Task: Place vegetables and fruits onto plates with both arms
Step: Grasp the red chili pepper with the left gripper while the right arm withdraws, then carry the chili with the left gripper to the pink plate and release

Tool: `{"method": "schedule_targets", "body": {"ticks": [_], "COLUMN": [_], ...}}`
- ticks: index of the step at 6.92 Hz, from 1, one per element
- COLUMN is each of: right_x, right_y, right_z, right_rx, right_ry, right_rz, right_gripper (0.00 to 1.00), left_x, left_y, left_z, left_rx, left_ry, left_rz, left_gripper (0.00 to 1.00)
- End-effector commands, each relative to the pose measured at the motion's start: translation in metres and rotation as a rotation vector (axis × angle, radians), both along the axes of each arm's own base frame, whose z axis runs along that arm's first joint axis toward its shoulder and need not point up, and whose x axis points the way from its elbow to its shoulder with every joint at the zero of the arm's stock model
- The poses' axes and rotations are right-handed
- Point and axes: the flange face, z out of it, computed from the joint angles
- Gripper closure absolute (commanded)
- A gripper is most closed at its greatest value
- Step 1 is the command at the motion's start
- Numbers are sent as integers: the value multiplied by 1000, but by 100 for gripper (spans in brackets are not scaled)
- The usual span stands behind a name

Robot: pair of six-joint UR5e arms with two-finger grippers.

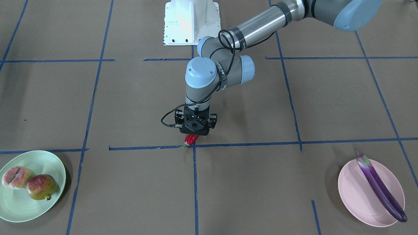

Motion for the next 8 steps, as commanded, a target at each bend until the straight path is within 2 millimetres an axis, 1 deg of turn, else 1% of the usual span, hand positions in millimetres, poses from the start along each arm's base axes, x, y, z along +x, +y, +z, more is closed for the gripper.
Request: {"method": "schedule_targets", "body": {"ticks": [1,2,3,4,5,6,7,8], "right_x": [0,0,0,0,1,1,1,1], "right_y": [1,1,3,3,5,7,8,8], "right_z": [2,2,3,3,4,7,8,9], "right_rx": [-3,-2,-5,-5,-8,-12,-14,-16], "right_ry": [2,2,2,2,2,3,4,5], "right_rz": [0,-1,0,0,0,0,-1,-1], "right_gripper": [0,0,0,0,0,0,0,0], "left_x": [0,-14,-44,-90,-145,-184,-243,-312], "left_y": [-1,-17,-45,-83,-126,-152,-182,-213], "left_z": [2,0,-2,2,15,44,99,149], "left_rx": [-1,1,-35,-141,-258,-285,-271,-266], "left_ry": [-5,-1,17,46,3,-24,-67,-115], "left_rz": [-2,-24,-35,-24,-106,-160,-185,-217], "left_gripper": [95,100,100,100,97,92,90,90]}}
